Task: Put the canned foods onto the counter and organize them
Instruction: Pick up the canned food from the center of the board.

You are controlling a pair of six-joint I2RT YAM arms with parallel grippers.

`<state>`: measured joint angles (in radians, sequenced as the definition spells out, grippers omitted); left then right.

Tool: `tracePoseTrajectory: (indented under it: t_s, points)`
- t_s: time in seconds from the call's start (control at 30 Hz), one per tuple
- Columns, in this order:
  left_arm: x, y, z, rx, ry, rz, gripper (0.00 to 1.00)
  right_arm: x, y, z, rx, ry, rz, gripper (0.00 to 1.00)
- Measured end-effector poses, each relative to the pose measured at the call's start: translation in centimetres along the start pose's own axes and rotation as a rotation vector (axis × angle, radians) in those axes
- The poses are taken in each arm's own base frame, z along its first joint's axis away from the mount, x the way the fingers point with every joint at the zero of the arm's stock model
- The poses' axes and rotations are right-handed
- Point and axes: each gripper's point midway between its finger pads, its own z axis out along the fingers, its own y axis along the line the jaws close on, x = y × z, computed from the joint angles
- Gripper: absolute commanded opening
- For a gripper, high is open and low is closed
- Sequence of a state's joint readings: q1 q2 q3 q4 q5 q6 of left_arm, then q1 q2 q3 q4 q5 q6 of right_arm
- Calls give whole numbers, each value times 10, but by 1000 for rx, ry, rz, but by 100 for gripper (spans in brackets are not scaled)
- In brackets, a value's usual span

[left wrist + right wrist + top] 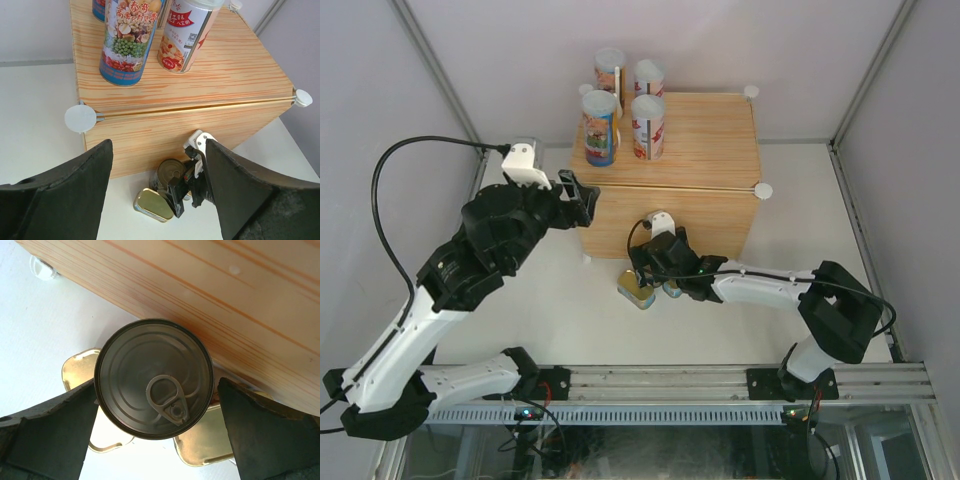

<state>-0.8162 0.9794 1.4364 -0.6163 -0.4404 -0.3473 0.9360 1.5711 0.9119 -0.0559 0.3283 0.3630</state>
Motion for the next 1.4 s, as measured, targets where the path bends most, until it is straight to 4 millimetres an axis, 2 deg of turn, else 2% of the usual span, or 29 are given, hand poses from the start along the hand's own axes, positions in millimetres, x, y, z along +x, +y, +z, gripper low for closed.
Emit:
tracePoseTrajectory:
  t_s: [0.77, 1.0, 1.23, 1.3, 1.4]
  points:
    - [-9, 5, -9, 3, -29, -13, 79, -6, 7, 8, 4, -7, -3, 93]
    - [-9, 3, -10, 16, -26, -14, 79, -5, 5, 9, 13, -4, -4, 87]
    - [-12, 4, -14, 21, -36, -21, 79, -4, 4, 9, 18, -2, -8, 73]
    - [-14, 4, -16, 23, -42, -25, 79, -4, 3, 9, 20, -2, -10, 66]
    - [-16, 5, -19, 25, -51, -29, 79, -4, 3, 9, 20, -1, -14, 49]
